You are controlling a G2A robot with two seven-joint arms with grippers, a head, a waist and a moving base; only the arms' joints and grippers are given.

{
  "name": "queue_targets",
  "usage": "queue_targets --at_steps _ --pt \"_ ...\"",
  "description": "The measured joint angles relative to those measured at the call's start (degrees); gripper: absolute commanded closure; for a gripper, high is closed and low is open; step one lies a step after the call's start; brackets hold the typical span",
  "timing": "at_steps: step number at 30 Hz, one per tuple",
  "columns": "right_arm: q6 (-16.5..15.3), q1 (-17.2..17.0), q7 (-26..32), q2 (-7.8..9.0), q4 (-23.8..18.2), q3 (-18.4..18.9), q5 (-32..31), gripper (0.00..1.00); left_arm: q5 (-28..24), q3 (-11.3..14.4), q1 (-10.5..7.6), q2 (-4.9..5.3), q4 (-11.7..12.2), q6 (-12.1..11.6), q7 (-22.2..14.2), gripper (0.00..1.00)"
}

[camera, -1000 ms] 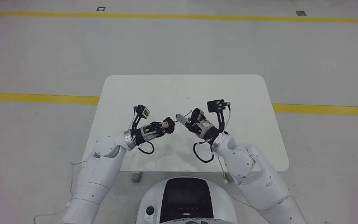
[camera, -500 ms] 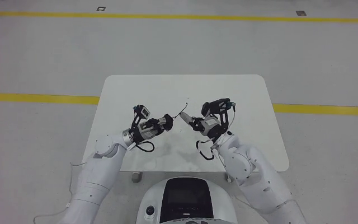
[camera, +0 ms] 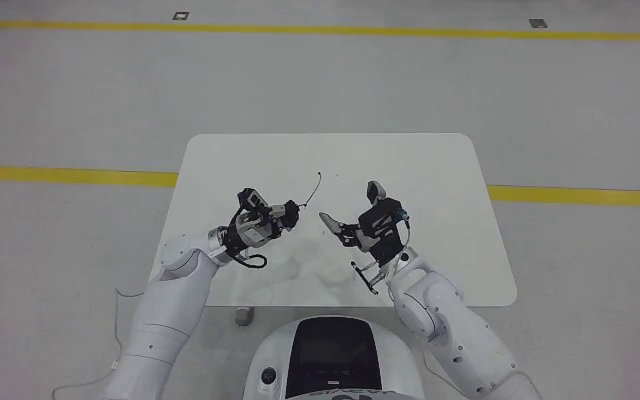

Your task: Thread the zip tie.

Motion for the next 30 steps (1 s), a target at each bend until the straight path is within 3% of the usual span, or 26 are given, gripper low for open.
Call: queue_targets --at_steps 4,8,12,13,17,22,30 --pt "1.6 0.0 -1.2 0.09 0.0 0.0 -3.0 0.0 -2.9 0.7 0.21 -0.08 0.0 3.3 2.5 1.0" --pt "3.6 -0.7 -4.3 0.01 0.3 -1.2 -10.2 0.0 -9.4 0.8 0.45 -0.07 0.1 8.1 1.6 1.0" --pt "4.6 -0.8 -6.8 -0.13 1.3 -2.1 -13.5 0.0 -14.3 1.5 0.76 -0.08 0.1 11.8 0.4 1.0" --pt "4.7 -0.7 -7.3 -0.16 1.6 -2.2 -14.1 0.0 -14.9 1.5 0.72 -0.06 -0.1 12.2 0.2 1.0" --pt "4.8 -0.6 -7.5 -0.18 1.9 -2.3 -14.8 0.0 -13.7 1.2 0.48 0.09 -0.7 10.3 0.0 1.0" --pt "5.1 -0.4 -7.8 -0.18 1.9 -2.2 -15.6 0.0 -14.8 1.5 0.65 0.01 -1.1 10.7 1.3 1.0" --pt "7.1 2.8 -12.2 0.93 3.7 -5.6 -15.9 0.0 -25.1 3.5 0.52 -0.3 -2.1 18.4 0.8 1.0"
